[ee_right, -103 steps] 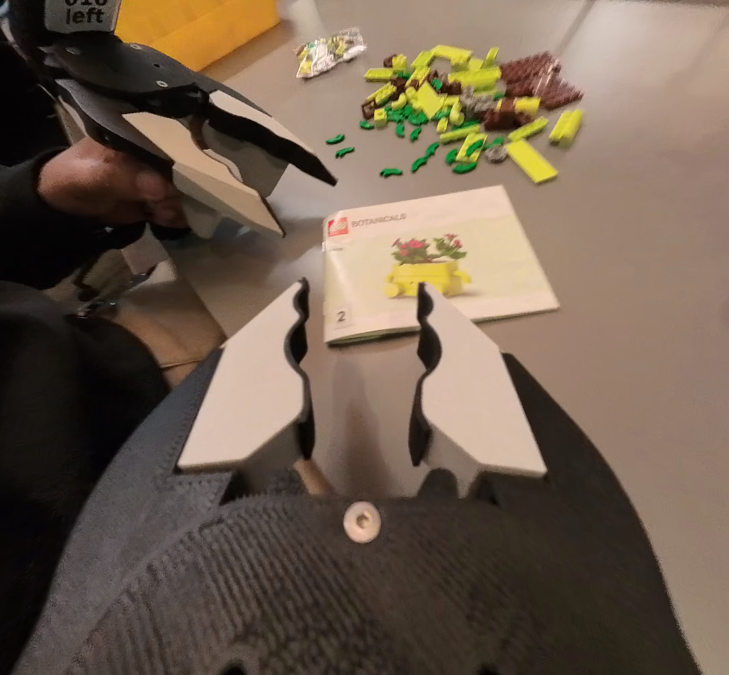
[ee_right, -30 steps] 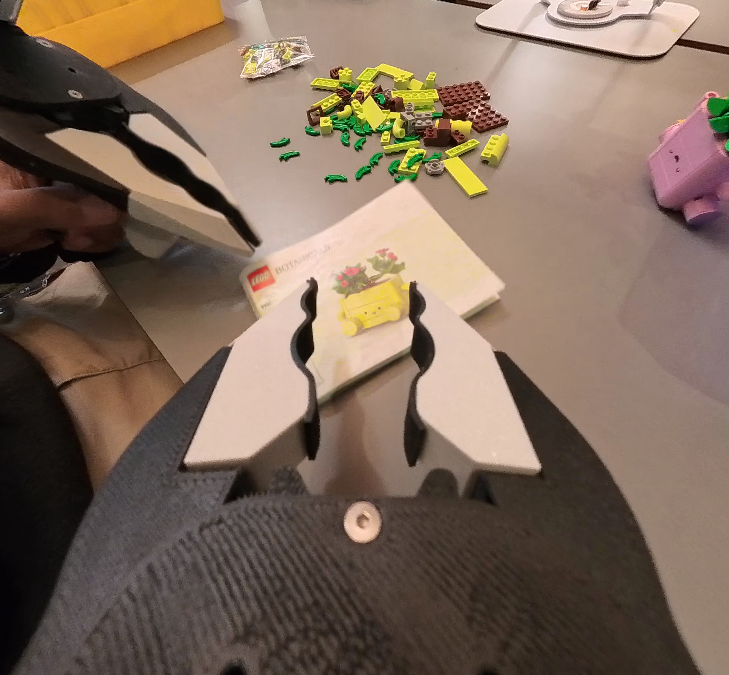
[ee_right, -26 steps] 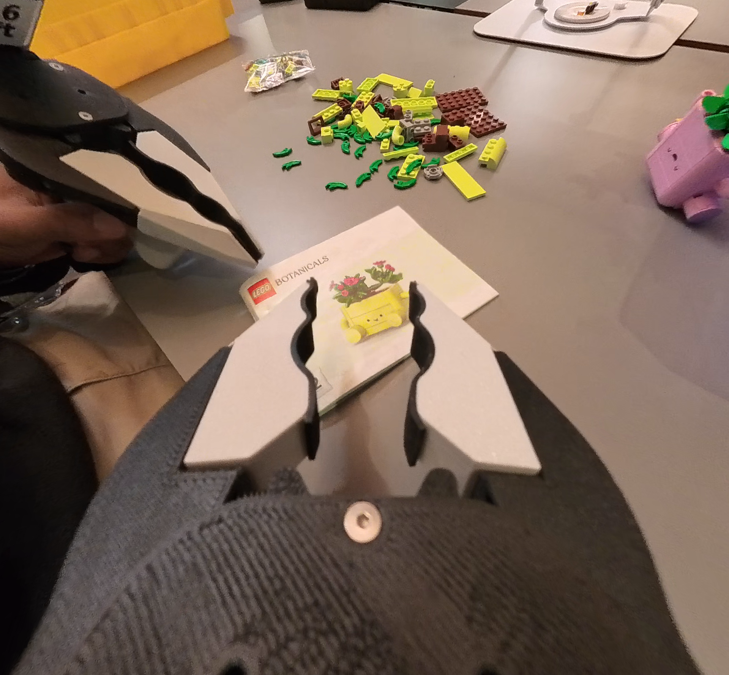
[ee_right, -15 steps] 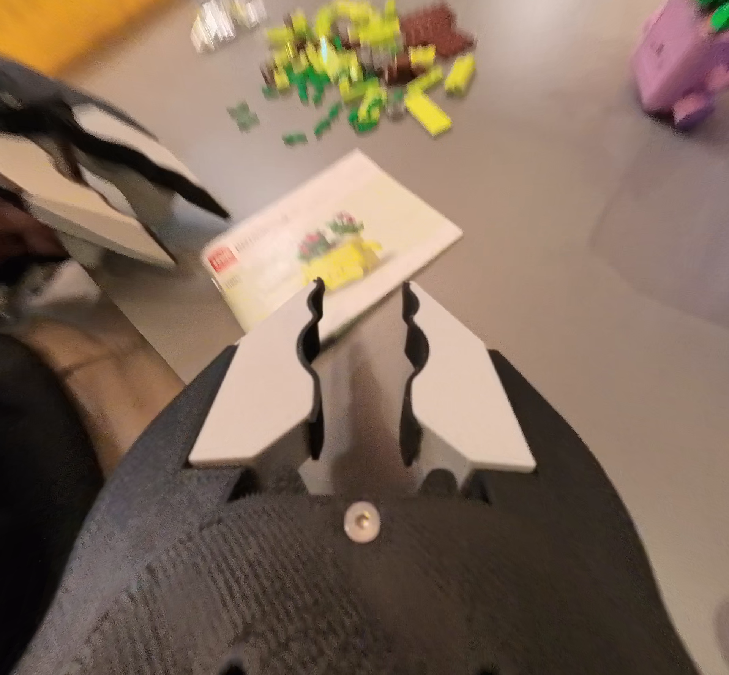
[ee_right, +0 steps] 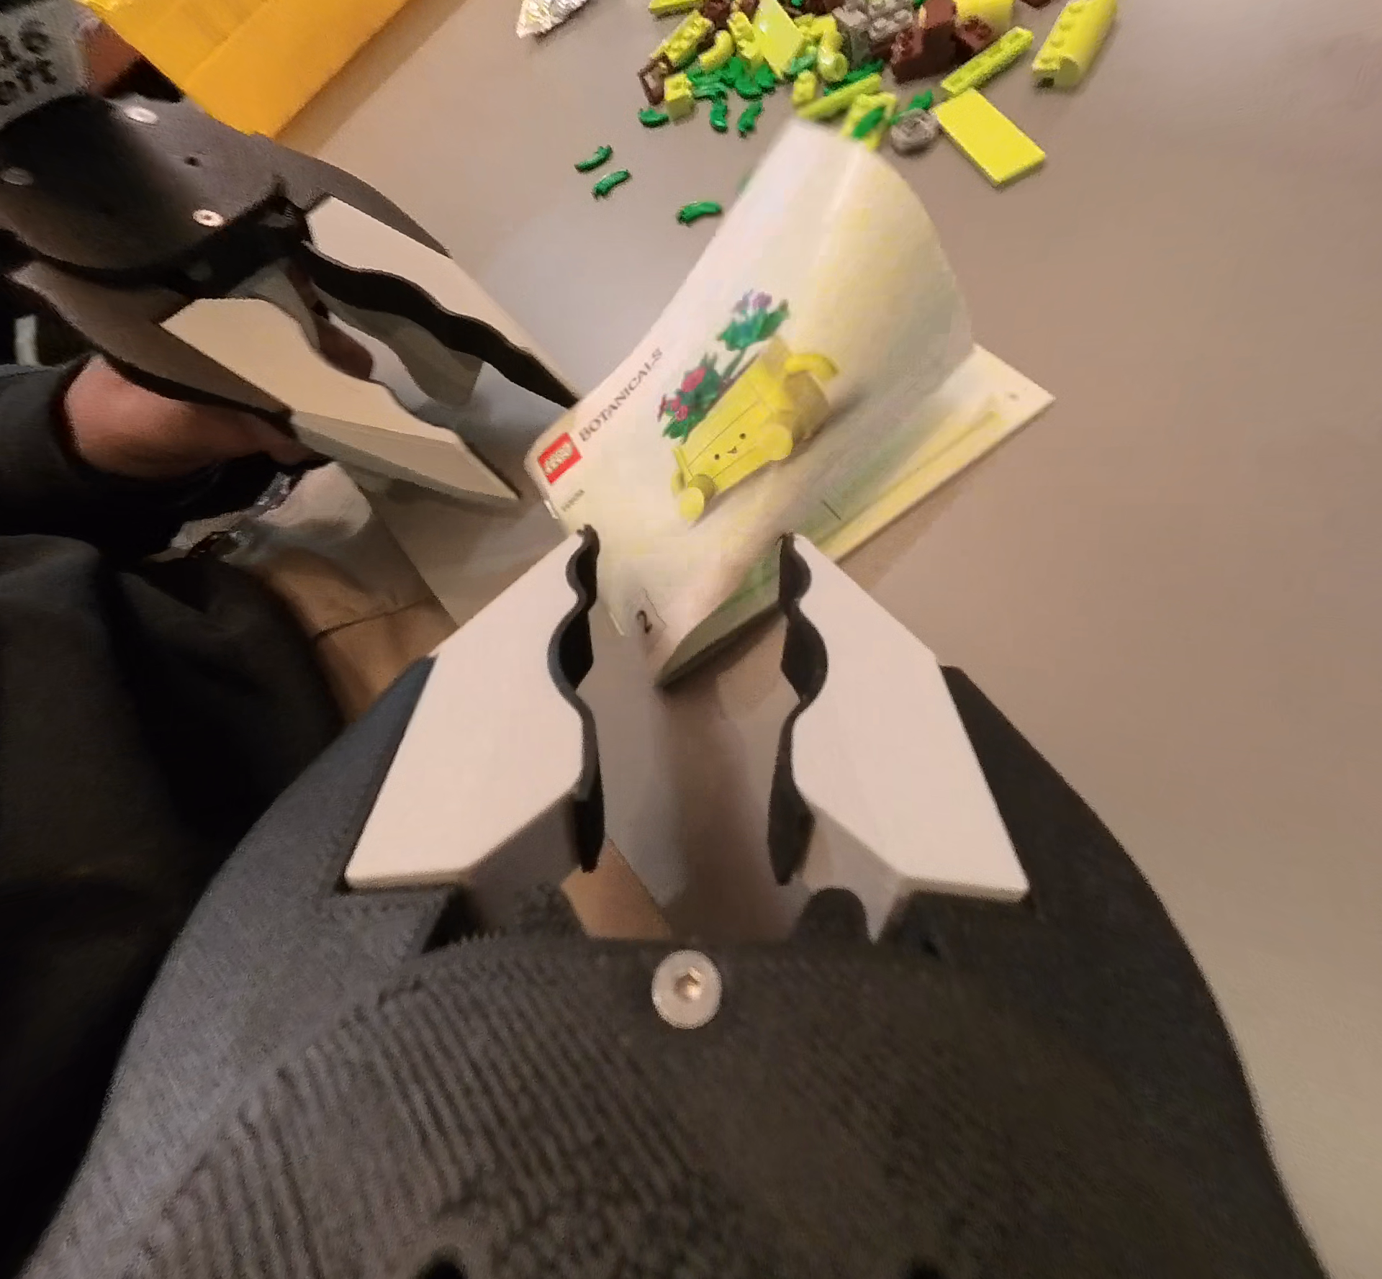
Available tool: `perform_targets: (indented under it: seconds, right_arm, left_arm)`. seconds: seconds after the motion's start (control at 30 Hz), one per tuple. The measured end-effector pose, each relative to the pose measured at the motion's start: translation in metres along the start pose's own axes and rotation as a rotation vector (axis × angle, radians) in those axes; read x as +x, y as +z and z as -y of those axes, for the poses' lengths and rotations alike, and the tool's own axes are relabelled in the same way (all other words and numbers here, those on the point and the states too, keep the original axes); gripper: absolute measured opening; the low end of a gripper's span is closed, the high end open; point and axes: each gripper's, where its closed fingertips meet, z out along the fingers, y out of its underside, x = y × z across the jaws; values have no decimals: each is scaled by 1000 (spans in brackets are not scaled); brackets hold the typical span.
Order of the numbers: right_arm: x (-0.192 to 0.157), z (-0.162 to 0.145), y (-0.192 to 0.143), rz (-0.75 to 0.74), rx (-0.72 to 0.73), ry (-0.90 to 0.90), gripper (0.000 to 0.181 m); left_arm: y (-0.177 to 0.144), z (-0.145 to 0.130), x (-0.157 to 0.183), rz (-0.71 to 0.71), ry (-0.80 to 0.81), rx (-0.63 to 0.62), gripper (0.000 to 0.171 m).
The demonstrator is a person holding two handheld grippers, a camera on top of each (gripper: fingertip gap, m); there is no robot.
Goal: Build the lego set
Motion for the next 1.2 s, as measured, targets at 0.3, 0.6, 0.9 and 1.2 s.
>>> perform_targets:
  seconds: [0.3, 0.6, 0.9, 1.2]
  right_arm:
    - [-67, 10, 0, 325, 70, -119, 39]
    - [-87, -6, 25, 163, 33, -517, 0]
    - [-136, -1, 61, 213, 43, -524, 33]
    - [-169, -20, 97, 352, -130, -364, 56]
  left_arm:
    - [-5, 4, -3, -13, -43, 38, 36]
    - [-43, 8, -29, 31, -157, 168, 40]
    - [-154, 11, -46, 100, -372, 564, 48]
    - [-191, 26, -41, 226, -227, 597, 46]
